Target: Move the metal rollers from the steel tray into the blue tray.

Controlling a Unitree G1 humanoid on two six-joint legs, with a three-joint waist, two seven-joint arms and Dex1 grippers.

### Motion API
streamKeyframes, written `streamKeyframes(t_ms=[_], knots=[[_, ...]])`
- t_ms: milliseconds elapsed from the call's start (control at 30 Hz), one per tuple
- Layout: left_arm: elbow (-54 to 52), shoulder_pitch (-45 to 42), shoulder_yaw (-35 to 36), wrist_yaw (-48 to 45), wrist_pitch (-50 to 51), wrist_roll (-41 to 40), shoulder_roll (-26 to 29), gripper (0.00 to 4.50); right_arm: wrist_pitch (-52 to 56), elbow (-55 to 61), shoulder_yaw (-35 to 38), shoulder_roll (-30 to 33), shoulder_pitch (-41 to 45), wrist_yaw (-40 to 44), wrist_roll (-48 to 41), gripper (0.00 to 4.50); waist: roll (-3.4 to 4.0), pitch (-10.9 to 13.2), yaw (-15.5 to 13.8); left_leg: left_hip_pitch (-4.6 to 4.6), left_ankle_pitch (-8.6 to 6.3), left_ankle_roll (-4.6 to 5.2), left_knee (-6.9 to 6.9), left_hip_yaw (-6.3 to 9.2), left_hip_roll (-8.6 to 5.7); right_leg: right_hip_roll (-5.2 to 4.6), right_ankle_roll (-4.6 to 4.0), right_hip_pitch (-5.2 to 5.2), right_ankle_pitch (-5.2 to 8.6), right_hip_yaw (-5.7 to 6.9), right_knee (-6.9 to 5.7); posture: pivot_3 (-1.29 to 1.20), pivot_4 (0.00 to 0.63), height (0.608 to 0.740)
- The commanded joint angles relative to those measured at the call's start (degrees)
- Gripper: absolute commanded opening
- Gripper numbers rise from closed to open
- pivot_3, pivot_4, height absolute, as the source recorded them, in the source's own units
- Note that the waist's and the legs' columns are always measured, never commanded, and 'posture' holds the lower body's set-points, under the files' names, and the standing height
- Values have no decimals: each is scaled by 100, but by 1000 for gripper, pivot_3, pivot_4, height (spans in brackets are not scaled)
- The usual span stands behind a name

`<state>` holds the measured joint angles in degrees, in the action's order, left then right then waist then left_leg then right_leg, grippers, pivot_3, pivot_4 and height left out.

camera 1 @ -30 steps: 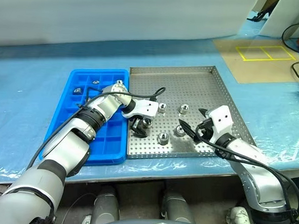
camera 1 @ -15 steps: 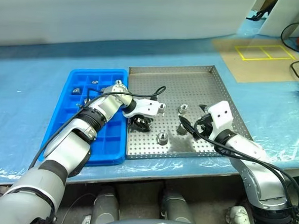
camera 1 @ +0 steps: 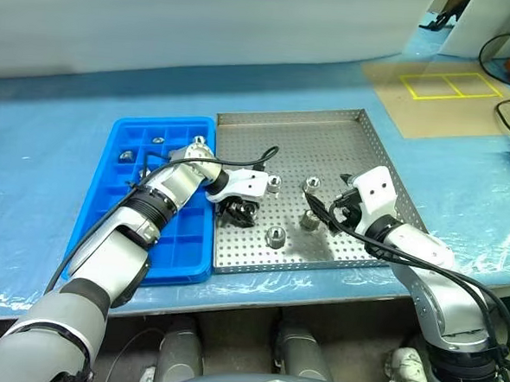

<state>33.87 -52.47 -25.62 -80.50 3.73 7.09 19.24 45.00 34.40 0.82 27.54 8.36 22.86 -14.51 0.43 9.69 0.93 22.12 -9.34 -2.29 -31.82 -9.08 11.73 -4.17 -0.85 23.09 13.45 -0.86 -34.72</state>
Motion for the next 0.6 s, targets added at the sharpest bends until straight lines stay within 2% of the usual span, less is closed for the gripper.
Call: streamKeyframes(t_ms=[33, 233, 367, 467, 600], knots=[[-1251, 64, 865, -210, 888, -1046, 198, 1731, 5, 291, -92, 31, 149, 239, -251, 4500, -10, 10, -8, 1, 0, 0, 0, -3, 1, 0, -1, 4, 0, -1, -2, -382, 150, 740], [-2213, 553, 1564, 247, 1443, -1527, 815, 1731, -264, -265, -468, -75, 704, 457, -185, 4500, -11, 13, 8, -21, 3, -6, 4, -20, 3, 3, -2, 4, 0, -17, -13, -295, 150, 740], [-2813, 1080, 2188, 585, 1811, -1870, 1364, 1731, -626, -966, -777, -175, 1524, 900, -206, 4500, -13, 16, -7, -16, 4, -7, 4, -22, 3, 0, -1, 5, 0, -16, -12, -222, 150, 740], [-3046, 1617, 2714, 1153, 2065, -1847, 1862, 1731, -927, -1678, -972, -425, 2270, 1440, -379, 4500, -12, 19, -4, -4, 9, -16, 6, -22, 6, 7, -3, 29, -1, -19, -29, -144, 150, 740], [-3435, 2192, 3301, 1898, 2420, -1933, 2097, 1731, -1321, -2307, -1351, -616, 2726, 1921, -238, 4500, -16, 19, -171, -2, 15, -26, 29, -16, 13, 15, -9, 31, 3, -4, -29, -43, 150, 740]])
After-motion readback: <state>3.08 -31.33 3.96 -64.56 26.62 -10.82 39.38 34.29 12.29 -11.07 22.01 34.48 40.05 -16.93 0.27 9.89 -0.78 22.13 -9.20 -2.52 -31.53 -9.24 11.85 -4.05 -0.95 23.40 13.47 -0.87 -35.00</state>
